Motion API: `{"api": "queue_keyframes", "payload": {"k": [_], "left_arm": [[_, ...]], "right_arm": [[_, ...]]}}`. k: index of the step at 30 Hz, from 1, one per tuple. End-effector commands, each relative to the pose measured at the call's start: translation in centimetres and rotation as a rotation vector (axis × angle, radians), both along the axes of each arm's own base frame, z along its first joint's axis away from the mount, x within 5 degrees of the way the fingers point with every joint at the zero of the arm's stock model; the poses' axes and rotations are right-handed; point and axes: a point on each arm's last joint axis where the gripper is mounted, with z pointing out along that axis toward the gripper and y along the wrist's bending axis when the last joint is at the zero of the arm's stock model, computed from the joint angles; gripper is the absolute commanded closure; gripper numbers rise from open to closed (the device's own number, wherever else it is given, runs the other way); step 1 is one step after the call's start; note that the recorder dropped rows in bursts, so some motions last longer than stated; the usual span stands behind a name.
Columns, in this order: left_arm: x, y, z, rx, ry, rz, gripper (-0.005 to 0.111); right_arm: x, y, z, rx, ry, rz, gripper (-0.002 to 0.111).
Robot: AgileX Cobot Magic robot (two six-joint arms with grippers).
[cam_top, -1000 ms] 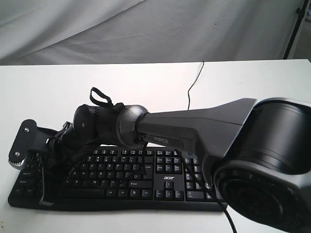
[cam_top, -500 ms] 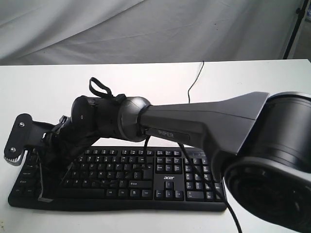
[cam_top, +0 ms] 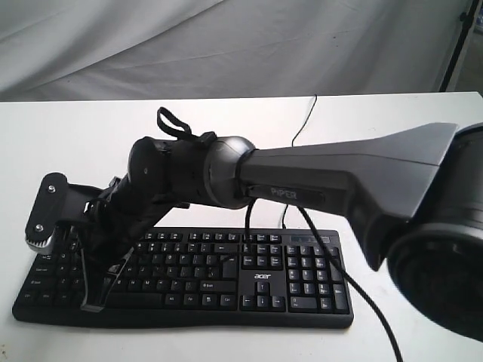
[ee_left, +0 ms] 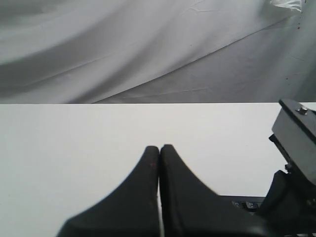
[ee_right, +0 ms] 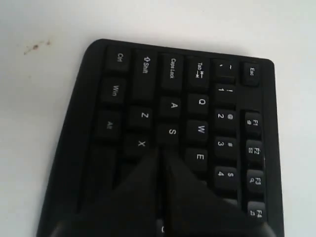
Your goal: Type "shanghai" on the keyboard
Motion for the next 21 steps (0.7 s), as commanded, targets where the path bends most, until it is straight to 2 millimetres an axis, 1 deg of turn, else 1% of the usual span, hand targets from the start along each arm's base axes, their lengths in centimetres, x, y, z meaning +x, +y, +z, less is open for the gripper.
{"api": "queue_keyframes", "payload": {"k": [1, 4, 8, 11, 19, 21], "left_arm": [[0.0, 0.0, 0.0, -0.005, 0.001, -0.004, 0.106], [0.0, 0.0, 0.0, -0.005, 0.001, -0.004, 0.106], [0.0, 0.0, 0.0, -0.005, 0.001, -0.004, 0.106], [0.0, 0.0, 0.0, -0.005, 0.001, -0.004, 0.106], [0.0, 0.0, 0.0, -0.005, 0.001, -0.004, 0.106], [0.0, 0.0, 0.0, -0.005, 0.001, -0.004, 0.106]], "right_arm": [[-0.6, -0.9, 1.5, 0.006, -0.041, -0.017, 0.108], [-1.2, -1.6, 1.5, 0.0, -0.051, -0.035, 0.108], [-1.5, -2.8, 1.2, -0.013, -0.035, -0.06, 0.108], [-1.7, -3.3, 0.9, -0.017, -0.02, -0.07, 0.108], [-1.0, -4.6, 0.8, -0.018, -0.008, -0.101, 0.108], [-1.0, -4.5, 0.8, -0.019, -0.01, -0.095, 0.108]]}}
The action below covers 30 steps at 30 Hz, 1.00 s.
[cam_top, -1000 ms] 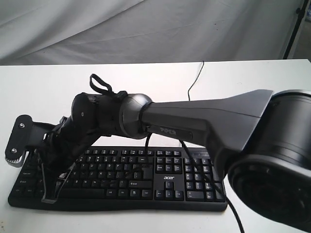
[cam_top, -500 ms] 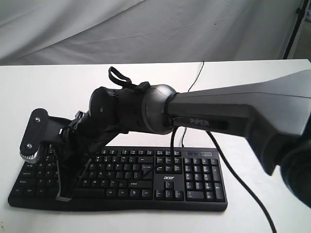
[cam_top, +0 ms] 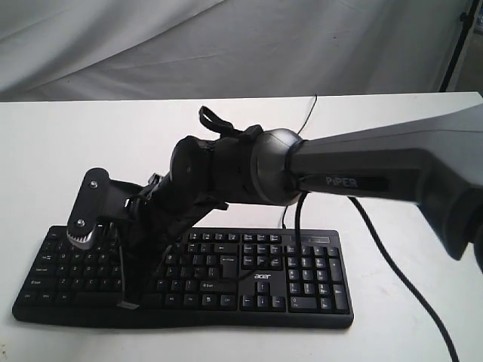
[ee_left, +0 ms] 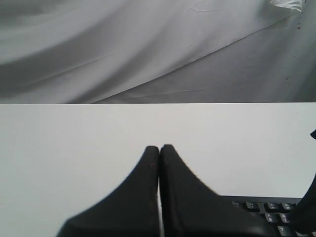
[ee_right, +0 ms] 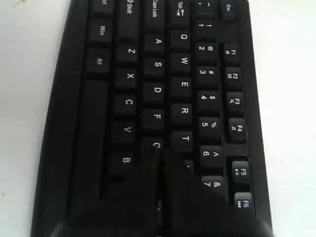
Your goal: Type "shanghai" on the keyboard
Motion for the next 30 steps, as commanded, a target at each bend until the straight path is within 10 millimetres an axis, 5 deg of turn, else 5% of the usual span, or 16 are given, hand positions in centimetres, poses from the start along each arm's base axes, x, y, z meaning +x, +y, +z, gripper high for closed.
{"api": "queue_keyframes", "payload": {"k": [1, 30], "left_arm": [[0.0, 0.0, 0.0, -0.005, 0.001, -0.004, 0.106], [0.0, 0.0, 0.0, -0.005, 0.001, -0.004, 0.106]], "right_arm": [[0.2, -0.3, 0.6, 0.014, -0.012, 0.0, 0.108], [0.5, -0.1, -1.6, 0.01, -0.007, 0.011, 0.108]]}}
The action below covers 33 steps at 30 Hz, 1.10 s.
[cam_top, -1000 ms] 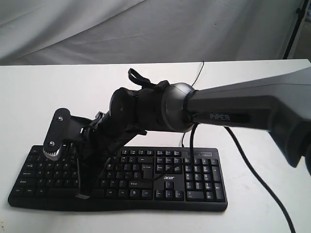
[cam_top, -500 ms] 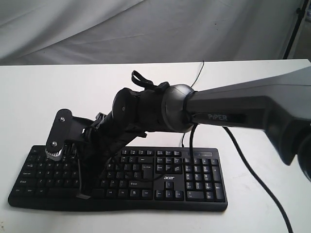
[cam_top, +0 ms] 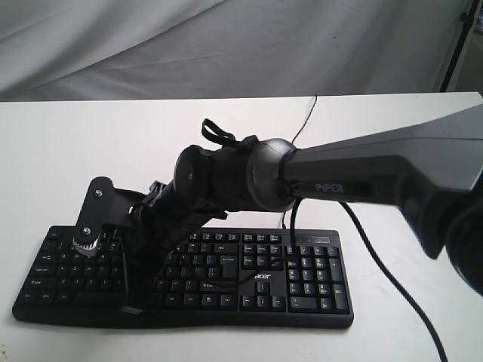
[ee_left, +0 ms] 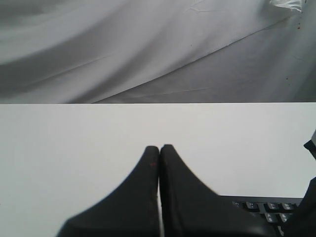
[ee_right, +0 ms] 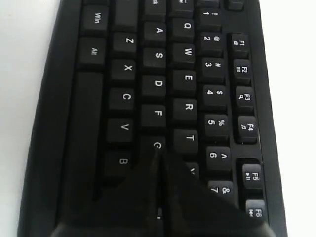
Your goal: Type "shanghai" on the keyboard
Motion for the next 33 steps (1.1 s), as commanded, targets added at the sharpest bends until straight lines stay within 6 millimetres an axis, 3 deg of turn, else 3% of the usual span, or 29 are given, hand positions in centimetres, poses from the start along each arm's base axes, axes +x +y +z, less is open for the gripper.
{"api": "queue_keyframes", "payload": {"k": [1, 33], "left_arm": [[0.03, -0.03, -0.01, -0.005, 0.001, -0.004, 0.106], [0.03, -0.03, -0.01, -0.005, 0.001, -0.004, 0.106]], "right_arm": [[0.18, -0.18, 0.03, 0.003, -0.011, -0.006, 0.108], [0.1, -0.18, -0.84, -0.017, -0.005, 0.025, 0.108]]}}
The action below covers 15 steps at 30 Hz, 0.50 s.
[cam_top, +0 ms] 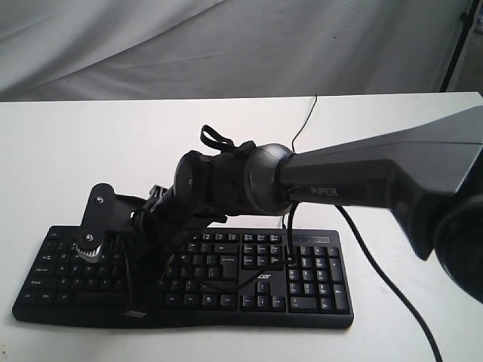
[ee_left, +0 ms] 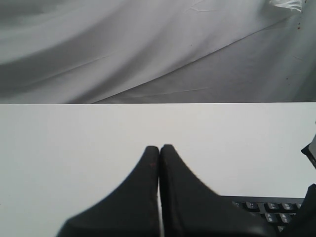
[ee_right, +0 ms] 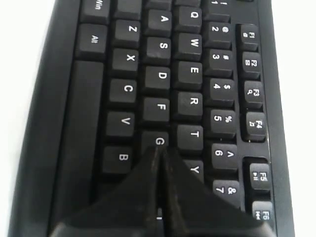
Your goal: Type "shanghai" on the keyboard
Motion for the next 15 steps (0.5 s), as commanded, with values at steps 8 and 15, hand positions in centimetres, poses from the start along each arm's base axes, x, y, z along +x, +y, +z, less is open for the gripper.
{"api": "queue_keyframes", "payload": {"k": [8, 15], "left_arm": [[0.0, 0.0, 0.0, -0.005, 0.001, -0.004, 0.106], [0.0, 0.0, 0.0, -0.005, 0.001, -0.004, 0.106]], "right_arm": [[0.1, -0.3, -0.6, -0.01, 0.01, 0.002, 0.108], [0.1, -0.3, 0.5, 0.004, -0.008, 0.005, 0.108]]}}
